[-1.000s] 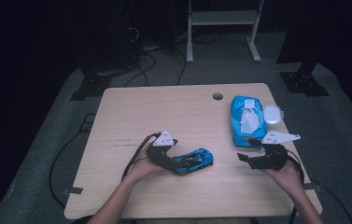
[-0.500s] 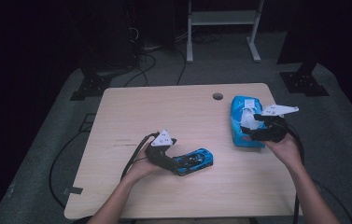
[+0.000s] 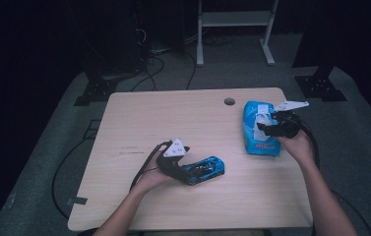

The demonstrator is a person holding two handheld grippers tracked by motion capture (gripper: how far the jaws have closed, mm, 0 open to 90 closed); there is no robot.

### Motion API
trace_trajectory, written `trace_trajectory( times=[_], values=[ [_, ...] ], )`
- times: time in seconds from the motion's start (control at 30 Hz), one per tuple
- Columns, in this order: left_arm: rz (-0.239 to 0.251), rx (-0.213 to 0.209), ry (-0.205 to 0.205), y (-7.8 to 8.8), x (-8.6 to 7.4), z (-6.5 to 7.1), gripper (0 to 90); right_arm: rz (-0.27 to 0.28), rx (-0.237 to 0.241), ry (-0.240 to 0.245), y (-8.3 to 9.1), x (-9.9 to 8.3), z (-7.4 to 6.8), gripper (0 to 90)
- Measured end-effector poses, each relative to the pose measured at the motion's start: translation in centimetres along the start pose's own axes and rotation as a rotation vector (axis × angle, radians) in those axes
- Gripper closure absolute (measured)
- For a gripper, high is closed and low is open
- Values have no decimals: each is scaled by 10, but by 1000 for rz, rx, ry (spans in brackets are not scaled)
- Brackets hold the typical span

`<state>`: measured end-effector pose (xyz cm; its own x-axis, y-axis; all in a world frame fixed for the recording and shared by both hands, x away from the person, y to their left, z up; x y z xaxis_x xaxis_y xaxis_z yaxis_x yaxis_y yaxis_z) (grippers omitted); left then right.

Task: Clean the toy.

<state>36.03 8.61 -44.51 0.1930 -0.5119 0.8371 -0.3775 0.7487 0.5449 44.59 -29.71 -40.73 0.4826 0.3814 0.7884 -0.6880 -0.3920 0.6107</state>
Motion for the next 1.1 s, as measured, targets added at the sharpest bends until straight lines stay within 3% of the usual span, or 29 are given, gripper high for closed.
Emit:
trace_trajectory(
  times=[0.13, 0.27, 0.33, 0.57, 0.73, 0.9, 1.07, 1.1],
  values=[
    [-19, -5, -8, 4, -2, 0, 89, -59, -10, -19, -12, -6, 3, 402],
    [-36, 5, -19, 11, -11, 1, 89, -51, -33, -37, -15, -7, 5, 552],
    [-26, 14, 1, 14, -16, 0, 90, -56, -55, -38, -15, -7, 5, 617],
    [-13, 28, 34, 18, -23, -4, 89, -52, -60, -50, -14, -7, 6, 808],
    [-18, 37, 23, 14, -24, -2, 89, -24, -41, -44, -4, -3, 3, 837],
    [-13, 30, 24, 10, -25, 0, 87, 52, -2, -34, 17, 4, -2, 841],
    [-7, 27, 16, 9, -23, 2, 87, 121, 32, 4, 41, 12, -16, 841],
    [-1, 25, 20, 8, -23, 3, 87, 143, 49, 29, 51, 14, -24, 841]
  ],
)
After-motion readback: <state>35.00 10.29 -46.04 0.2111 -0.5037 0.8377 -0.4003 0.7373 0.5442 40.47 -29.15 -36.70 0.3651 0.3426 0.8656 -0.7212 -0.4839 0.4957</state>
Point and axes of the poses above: each handheld gripper's, and its own axes: y roughly backward along the jaws, x roughly out of its top, z roughly to its right, the point moved 1 cm from there along -y, roughly forward along the jaws, and after that the axes turned 1 degree about x, right-handed, at the moved point
